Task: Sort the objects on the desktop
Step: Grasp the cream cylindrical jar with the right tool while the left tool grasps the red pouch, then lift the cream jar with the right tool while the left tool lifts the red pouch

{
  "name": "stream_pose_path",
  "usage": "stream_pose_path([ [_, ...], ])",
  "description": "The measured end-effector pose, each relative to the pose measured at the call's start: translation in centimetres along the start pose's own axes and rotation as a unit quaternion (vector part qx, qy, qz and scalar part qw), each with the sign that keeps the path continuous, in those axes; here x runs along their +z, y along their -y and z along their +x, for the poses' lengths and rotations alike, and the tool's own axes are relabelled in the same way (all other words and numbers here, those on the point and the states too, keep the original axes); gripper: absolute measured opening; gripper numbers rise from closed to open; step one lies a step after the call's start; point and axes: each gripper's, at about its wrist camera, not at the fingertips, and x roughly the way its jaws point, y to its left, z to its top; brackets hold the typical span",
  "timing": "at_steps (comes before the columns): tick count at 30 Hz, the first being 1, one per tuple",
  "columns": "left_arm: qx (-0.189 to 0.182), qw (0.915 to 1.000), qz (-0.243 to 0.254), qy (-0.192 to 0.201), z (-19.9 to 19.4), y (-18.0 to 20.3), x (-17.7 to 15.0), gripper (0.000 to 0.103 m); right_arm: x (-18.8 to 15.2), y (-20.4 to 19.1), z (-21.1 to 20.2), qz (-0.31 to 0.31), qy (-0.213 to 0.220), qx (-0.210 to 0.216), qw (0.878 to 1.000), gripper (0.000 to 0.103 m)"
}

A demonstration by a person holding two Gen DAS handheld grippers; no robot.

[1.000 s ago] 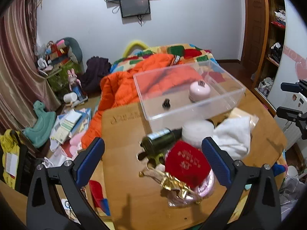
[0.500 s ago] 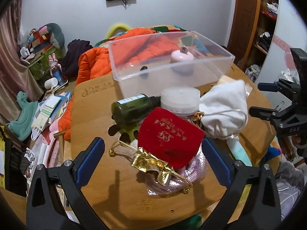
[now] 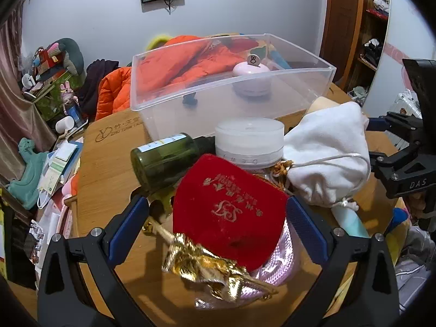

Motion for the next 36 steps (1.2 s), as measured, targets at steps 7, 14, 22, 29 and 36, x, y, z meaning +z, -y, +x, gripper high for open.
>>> stream_pose_path([
  [7,-0.004,0.9997,-0.010,0.022,0.1,0.1,0.1,0.102,0.4,-1.0,0.5,0.015,0.016,0.008,1.000,0.093],
  [14,0.000,0.9988,-0.029,0.040,0.2,-0.5,0.1,0.098,0.7,-1.4,0.5,0.010,0.038,0.004,0.999,0.069],
  [22,0.012,0.9979,-0.045,0.046,-0.2,-1.3,-0.7,0.064,-0.1,-0.7,0.2,0.025,0.039,0.029,0.999,0.067],
  [29,-0.018,0.9958,-0.075,0.048,-0.8,-2.2,-1.1,0.046,-0.9,0.1,-0.6,0.033,0.041,0.031,0.998,0.067],
  [36,-0.020,0.9956,-0.067,0.063,-2.0,-1.3,-0.8,0.040,-1.0,0.6,-2.0,0.038,0.055,0.029,0.997,0.067],
])
